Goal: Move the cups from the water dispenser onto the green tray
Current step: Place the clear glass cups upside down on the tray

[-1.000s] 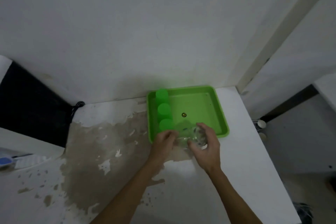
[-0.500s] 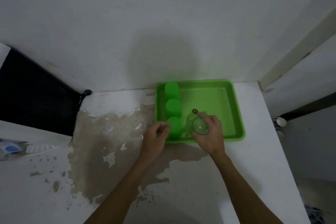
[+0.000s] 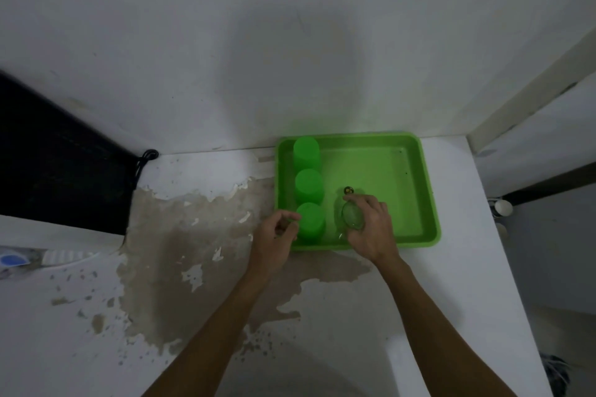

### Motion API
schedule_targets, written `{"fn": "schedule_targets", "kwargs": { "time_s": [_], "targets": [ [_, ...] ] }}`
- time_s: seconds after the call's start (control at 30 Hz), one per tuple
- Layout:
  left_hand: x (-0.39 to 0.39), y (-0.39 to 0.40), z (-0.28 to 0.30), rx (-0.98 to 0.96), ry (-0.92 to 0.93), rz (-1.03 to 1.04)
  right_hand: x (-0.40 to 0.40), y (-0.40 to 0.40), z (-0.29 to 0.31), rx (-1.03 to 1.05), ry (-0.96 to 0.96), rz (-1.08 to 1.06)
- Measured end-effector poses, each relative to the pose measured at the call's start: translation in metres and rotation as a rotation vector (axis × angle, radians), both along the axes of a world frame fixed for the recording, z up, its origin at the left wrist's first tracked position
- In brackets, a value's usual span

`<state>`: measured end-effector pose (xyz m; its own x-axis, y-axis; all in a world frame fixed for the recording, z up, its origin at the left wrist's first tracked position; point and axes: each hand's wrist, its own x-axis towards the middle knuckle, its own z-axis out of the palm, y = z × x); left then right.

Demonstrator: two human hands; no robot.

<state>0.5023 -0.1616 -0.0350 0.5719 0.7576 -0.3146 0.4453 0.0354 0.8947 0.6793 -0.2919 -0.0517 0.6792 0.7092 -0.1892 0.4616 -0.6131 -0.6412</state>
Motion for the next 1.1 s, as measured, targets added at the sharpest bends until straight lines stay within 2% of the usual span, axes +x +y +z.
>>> {"fn": "schedule_targets", "kwargs": {
  "time_s": [0.27,0.4,0.53,0.7,0.87,1.1],
  "targets": [
    [-0.004,-0.002,0.004,-0.027,-0.029,0.024,-0.002,0.0,0.014,-0.014,0.025,0.023],
    [-0.009,-0.003,0.009,-0.021,-0.054,0.024,-0.009,-0.003,0.024,0.007,-0.041,-0.03],
    [-0.022,-0.003,0.016,0.014,-0.09,0.032,-0.025,-0.007,0.042,0.089,-0.104,-0.134],
    [-0.055,0.001,0.018,0.011,-0.078,0.043,-0.059,-0.003,0.067,0.265,-0.032,-0.149],
    [-0.108,0.007,0.02,0.001,-0.068,0.091,-0.117,0.017,0.084,0.316,0.008,-0.047],
    [-0.221,0.032,0.017,-0.04,-0.056,0.192,-0.224,0.071,0.083,0.277,0.184,0.157]
  ]
}}
